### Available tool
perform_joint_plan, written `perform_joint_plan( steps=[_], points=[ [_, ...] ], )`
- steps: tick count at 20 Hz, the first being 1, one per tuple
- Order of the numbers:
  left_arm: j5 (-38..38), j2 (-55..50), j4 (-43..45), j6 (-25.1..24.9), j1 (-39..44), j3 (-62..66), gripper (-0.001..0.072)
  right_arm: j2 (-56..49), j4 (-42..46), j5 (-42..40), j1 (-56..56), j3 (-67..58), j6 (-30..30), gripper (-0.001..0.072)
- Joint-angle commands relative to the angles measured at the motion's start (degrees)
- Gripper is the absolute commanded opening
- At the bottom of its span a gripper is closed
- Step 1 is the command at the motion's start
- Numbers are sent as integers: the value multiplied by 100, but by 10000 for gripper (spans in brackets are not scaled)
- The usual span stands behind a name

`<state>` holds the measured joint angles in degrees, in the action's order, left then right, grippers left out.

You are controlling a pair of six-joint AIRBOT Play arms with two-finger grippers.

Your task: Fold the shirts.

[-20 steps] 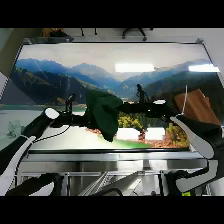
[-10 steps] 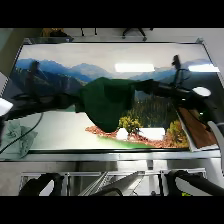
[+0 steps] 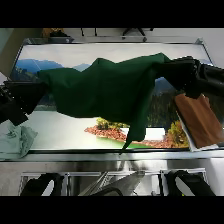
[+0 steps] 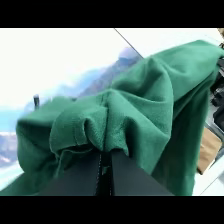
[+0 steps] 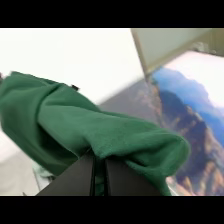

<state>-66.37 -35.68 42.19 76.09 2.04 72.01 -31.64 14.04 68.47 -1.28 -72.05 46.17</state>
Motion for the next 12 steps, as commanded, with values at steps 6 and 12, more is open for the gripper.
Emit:
perform_joint_plan(
  steps=[6,12],
  points=[
    [662,-1517,22,-249,55,-1862,19,-2651,1169,348,33,-136,619,23],
    [1019,-3423,24,-706,70,-1788,20,-4380,1152,59,-39,-149,619,315]
  ],
)
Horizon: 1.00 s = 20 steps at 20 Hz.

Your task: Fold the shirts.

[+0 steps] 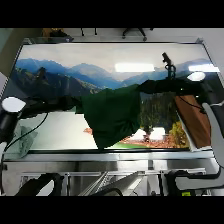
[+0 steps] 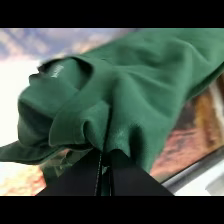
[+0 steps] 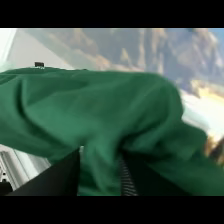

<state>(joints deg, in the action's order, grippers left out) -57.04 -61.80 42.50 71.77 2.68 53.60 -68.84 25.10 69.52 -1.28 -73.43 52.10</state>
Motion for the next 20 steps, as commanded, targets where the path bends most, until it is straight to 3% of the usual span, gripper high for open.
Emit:
perform_joint_plan(
  steps=[1,2,3,4,5,7,9,13,15,20],
  points=[
    [-9,-1051,-4,-345,9,192,21,-678,96,-48,-116,-11,26,314],
    [-133,-1298,-2,-348,9,363,24,-645,107,-20,-238,-13,28,315],
    [-293,-1523,0,-380,2,542,209,-575,107,94,-404,-13,52,317],
    [-476,-1714,-4,-382,-22,706,644,-474,107,341,-603,-11,177,389],
    [-691,-1906,-2,-363,-63,896,690,-372,111,686,-782,-9,273,424],
    [-1143,-2212,0,-363,-229,1222,690,-166,352,1471,-990,39,492,417],
    [-1451,-2435,0,-363,-461,1421,690,205,1038,1626,-901,525,841,365],
    [-1690,-2516,-2,-444,-1034,1137,690,1274,1178,319,-308,2618,1047,399],
    [-1690,-2516,-7,-450,-1285,870,690,1534,1176,-555,144,3469,1320,624],
    [-992,-2518,-299,-675,-1318,282,690,1064,450,-2177,1366,3917,1215,626]
  ],
)
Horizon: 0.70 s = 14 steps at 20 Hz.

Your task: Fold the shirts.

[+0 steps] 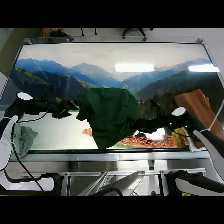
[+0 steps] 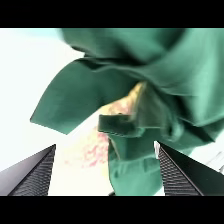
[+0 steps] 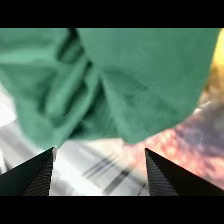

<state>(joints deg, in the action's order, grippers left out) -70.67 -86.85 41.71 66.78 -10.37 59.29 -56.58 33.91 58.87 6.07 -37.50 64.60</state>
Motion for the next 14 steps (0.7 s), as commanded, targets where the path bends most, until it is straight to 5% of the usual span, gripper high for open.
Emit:
perform_joint_plan(
  steps=[1,5,6,9,10,12,14],
  points=[
    [557,-13,-476,-330,94,-376,690,-284,-710,-1370,817,321,-153,626],
    [1014,-17,-728,-546,643,-111,690,-664,-2393,-1620,1130,317,-1335,620],
    [1073,-17,-726,-549,780,42,689,-702,-2739,-1620,1130,317,-1593,537],
    [1226,-17,-713,-592,1128,378,688,-710,-3202,-1552,1130,317,-1971,76],
    [1320,-17,-673,-590,1209,391,616,-699,-3220,-1495,1130,317,-1991,24],
    [1502,-17,-675,-737,1335,273,186,-629,-3222,-1445,1126,317,-1989,23],
    [1537,-20,-673,-850,1410,94,114,-514,-3220,-1445,1123,317,-1989,23]
  ],
)
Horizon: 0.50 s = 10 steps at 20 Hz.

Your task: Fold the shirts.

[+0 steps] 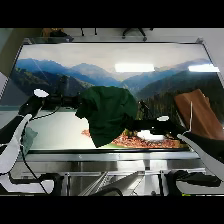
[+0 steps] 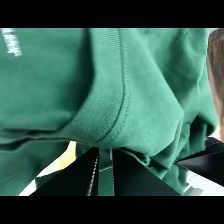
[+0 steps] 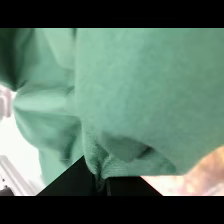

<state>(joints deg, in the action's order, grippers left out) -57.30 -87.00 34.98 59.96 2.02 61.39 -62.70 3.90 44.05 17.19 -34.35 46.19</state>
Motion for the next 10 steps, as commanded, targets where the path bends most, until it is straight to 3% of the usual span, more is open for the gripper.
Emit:
perform_joint_plan(
  steps=[1,3,4,5,6,10],
  points=[
    [133,-2,0,-199,175,-170,114,142,-219,37,11,2,-146,23],
    [-138,0,-4,-267,118,-181,125,210,-216,37,11,2,-146,23],
    [-293,2,-2,-264,48,-170,257,219,-219,37,11,2,-146,23],
    [-479,2,0,-256,-61,-170,520,219,-216,50,11,2,-146,23],
    [-649,2,0,-247,-192,-170,618,219,-219,101,11,2,-146,23],
    [-1172,2,-59,-245,-586,-173,620,219,-219,181,11,2,-146,23]
  ],
)
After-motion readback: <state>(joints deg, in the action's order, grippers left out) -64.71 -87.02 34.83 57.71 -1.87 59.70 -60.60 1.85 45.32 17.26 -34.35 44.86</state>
